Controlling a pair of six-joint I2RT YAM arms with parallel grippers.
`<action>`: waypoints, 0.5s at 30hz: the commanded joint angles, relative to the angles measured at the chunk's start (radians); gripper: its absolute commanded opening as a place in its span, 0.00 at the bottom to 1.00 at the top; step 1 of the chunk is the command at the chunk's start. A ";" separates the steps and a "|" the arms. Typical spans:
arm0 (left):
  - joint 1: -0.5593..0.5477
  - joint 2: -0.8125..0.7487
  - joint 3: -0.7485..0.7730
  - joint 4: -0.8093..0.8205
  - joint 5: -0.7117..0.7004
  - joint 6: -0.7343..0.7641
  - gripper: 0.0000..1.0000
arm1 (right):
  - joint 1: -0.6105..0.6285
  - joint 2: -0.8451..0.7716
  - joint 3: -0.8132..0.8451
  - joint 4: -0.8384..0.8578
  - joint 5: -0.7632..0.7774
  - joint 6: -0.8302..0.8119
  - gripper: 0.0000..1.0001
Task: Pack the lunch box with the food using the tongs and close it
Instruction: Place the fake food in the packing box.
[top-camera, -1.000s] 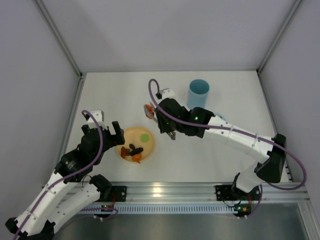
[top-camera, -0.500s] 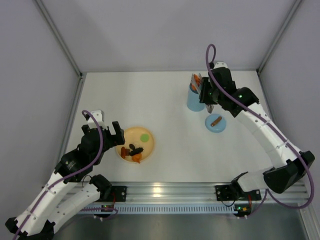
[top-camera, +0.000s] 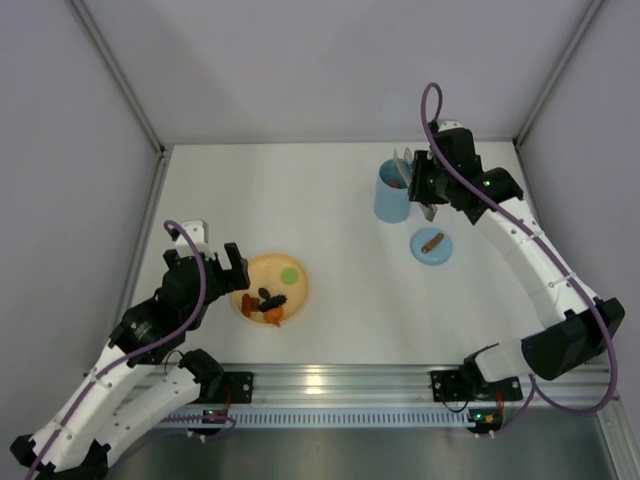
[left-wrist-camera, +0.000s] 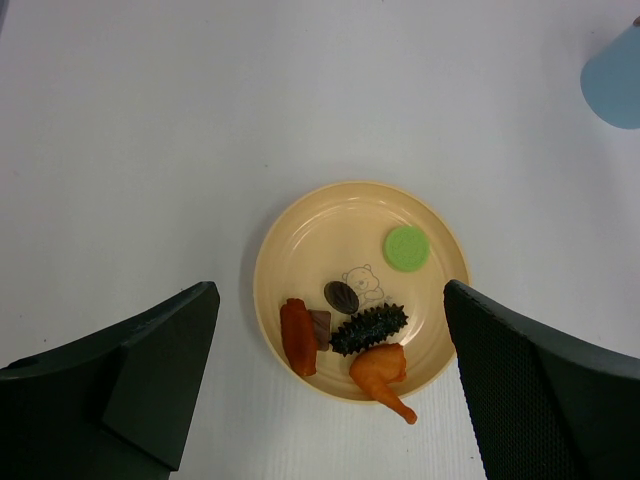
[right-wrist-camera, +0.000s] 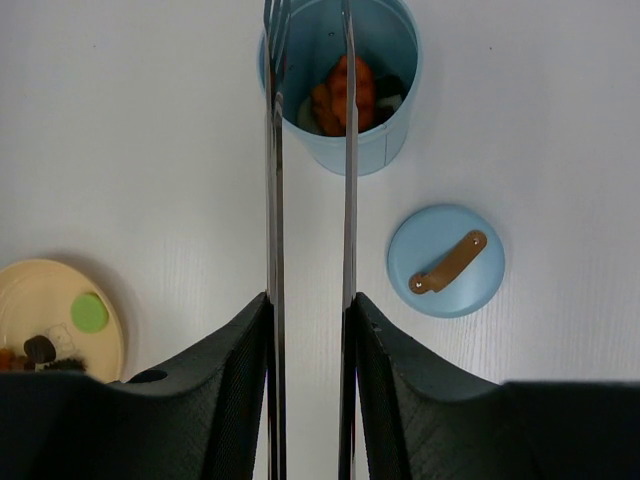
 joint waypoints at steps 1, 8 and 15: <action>-0.003 -0.004 0.002 0.012 -0.012 -0.003 0.99 | -0.016 -0.006 0.004 0.033 -0.015 -0.017 0.36; -0.003 0.001 0.002 0.012 -0.011 -0.002 0.99 | -0.018 -0.040 -0.010 0.025 -0.036 -0.017 0.36; -0.003 0.002 0.000 0.014 -0.009 -0.002 0.99 | 0.091 -0.105 -0.023 0.003 -0.061 -0.009 0.35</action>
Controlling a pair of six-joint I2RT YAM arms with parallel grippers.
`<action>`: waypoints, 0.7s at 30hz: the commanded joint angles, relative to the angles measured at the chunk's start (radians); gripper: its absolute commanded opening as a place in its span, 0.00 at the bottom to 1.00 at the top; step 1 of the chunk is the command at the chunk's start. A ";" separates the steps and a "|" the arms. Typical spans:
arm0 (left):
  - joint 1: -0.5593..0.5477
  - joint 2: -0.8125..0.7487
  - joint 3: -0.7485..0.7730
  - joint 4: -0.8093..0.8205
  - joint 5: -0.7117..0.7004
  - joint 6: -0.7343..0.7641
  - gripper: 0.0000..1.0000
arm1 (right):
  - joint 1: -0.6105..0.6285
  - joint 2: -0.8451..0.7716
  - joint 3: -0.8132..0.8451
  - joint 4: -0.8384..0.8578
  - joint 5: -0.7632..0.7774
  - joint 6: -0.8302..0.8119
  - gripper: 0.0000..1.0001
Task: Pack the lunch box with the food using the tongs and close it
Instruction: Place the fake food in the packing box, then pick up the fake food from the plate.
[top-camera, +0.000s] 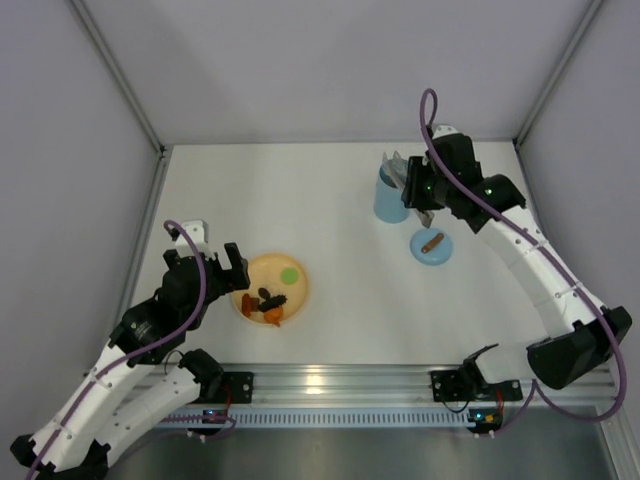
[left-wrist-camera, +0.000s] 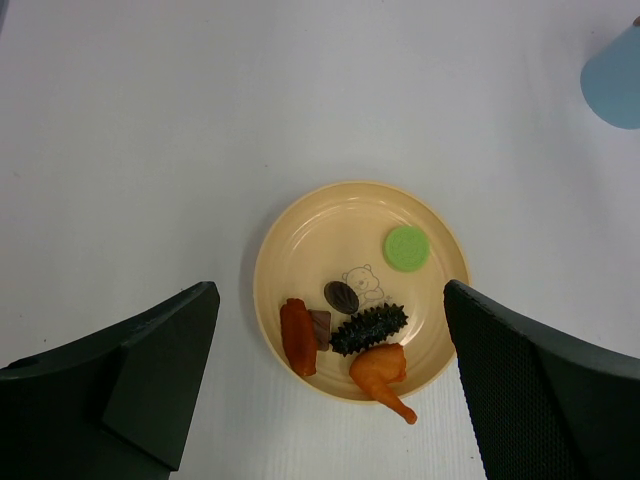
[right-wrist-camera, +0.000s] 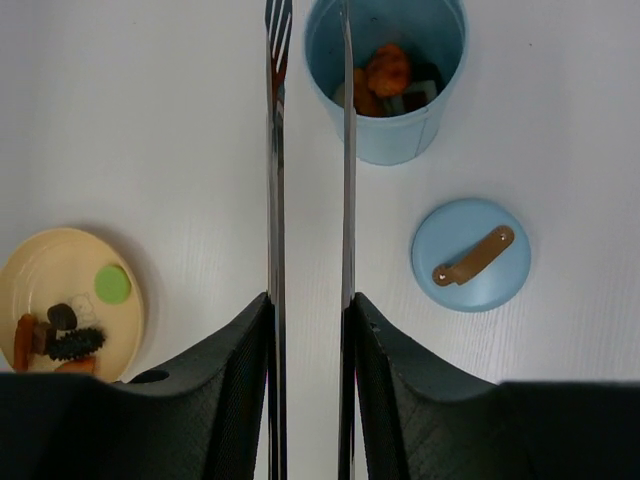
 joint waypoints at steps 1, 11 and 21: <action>-0.003 0.002 0.000 0.012 -0.009 -0.002 0.99 | 0.093 -0.086 -0.009 0.006 -0.012 0.003 0.35; -0.003 0.004 0.002 0.010 -0.012 -0.003 0.99 | 0.513 -0.103 -0.163 0.099 0.057 0.124 0.35; -0.003 -0.001 0.002 0.012 -0.011 -0.002 0.99 | 0.763 0.005 -0.246 0.181 0.049 0.164 0.38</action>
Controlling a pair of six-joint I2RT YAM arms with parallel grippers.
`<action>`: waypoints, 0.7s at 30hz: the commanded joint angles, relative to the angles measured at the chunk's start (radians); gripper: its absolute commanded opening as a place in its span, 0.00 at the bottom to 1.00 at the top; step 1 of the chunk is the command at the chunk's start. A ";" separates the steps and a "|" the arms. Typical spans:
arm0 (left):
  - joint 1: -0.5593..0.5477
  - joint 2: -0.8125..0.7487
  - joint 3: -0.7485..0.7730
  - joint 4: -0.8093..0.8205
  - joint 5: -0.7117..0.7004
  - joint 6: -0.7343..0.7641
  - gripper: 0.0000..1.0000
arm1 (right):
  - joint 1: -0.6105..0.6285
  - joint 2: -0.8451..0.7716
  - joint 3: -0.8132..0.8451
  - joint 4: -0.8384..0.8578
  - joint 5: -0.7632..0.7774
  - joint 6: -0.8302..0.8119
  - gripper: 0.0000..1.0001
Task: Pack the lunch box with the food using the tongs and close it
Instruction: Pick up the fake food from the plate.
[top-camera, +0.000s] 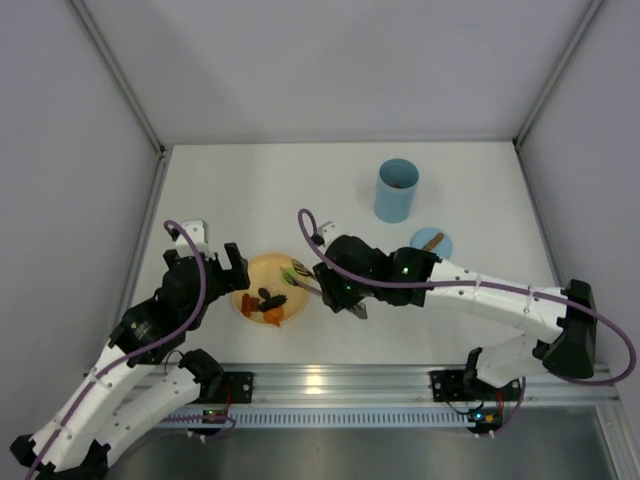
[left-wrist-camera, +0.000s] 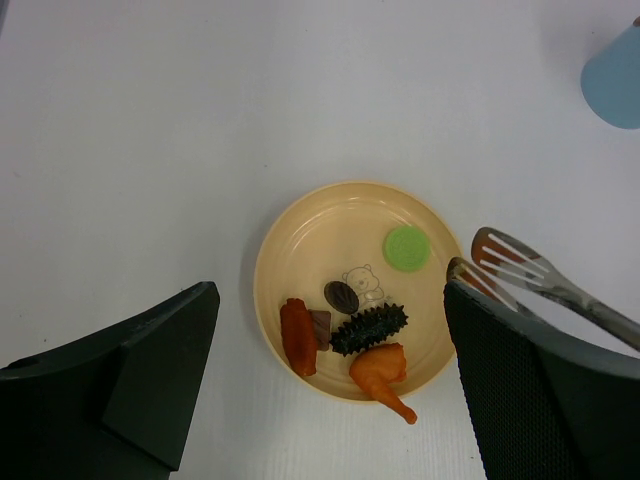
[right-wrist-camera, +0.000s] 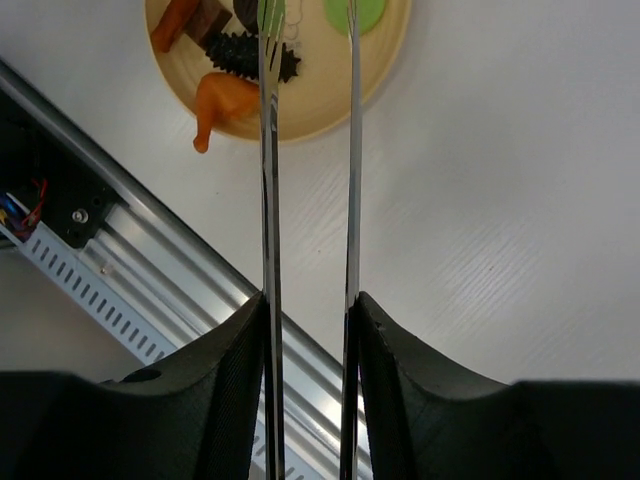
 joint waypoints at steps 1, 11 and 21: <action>-0.003 -0.003 0.003 0.012 -0.011 -0.002 0.99 | 0.052 0.015 -0.008 0.106 0.014 0.034 0.38; -0.003 -0.003 0.002 0.014 -0.008 -0.002 0.99 | 0.203 0.033 -0.032 0.114 0.048 0.103 0.39; -0.003 -0.006 0.002 0.015 -0.005 0.001 0.99 | 0.276 0.021 -0.087 0.123 0.072 0.161 0.39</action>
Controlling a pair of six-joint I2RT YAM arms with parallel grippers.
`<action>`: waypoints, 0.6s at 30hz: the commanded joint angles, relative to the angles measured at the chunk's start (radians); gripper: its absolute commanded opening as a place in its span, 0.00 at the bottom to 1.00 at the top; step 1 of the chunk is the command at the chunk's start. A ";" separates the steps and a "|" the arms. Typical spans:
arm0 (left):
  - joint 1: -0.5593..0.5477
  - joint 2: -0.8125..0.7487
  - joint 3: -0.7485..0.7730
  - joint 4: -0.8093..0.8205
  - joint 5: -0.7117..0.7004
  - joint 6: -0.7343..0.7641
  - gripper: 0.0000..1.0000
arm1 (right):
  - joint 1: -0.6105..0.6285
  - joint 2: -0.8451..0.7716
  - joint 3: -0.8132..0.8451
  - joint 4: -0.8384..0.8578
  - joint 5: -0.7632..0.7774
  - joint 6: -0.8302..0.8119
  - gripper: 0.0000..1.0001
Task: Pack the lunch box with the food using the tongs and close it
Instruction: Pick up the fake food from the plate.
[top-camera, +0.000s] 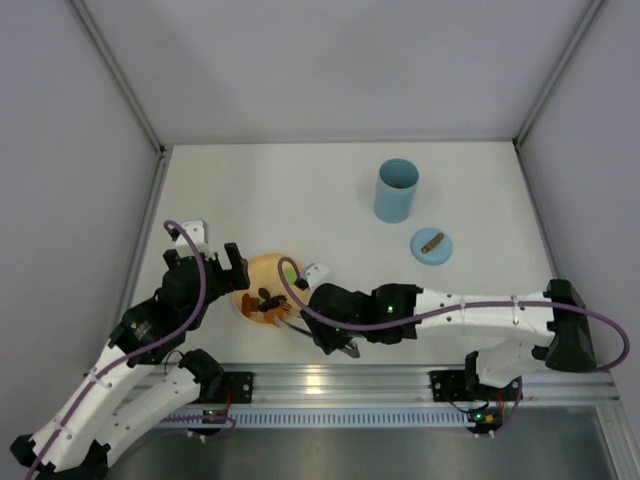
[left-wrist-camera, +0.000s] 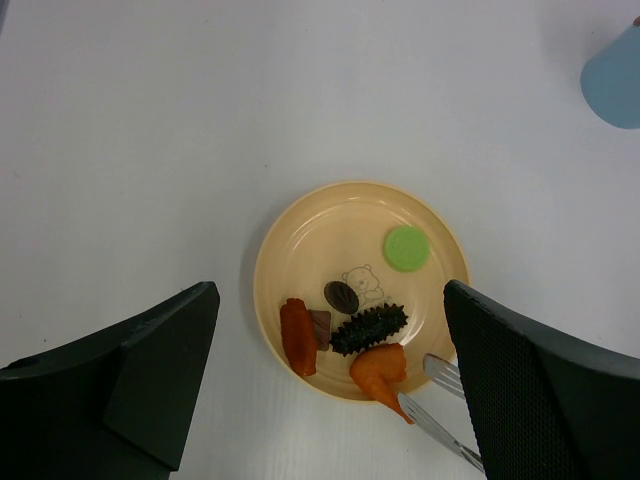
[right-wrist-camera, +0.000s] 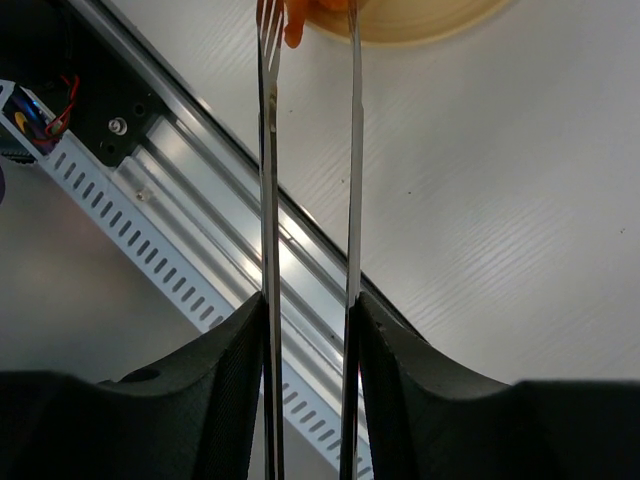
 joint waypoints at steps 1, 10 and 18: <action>-0.003 -0.004 0.002 0.013 -0.005 0.001 0.99 | 0.039 -0.012 0.001 0.067 0.030 0.034 0.39; -0.003 -0.004 0.002 0.013 -0.005 0.001 0.99 | 0.056 0.015 0.009 0.073 0.031 0.039 0.39; -0.003 -0.003 0.000 0.013 -0.005 0.001 0.99 | 0.059 0.029 0.004 0.079 0.025 0.040 0.39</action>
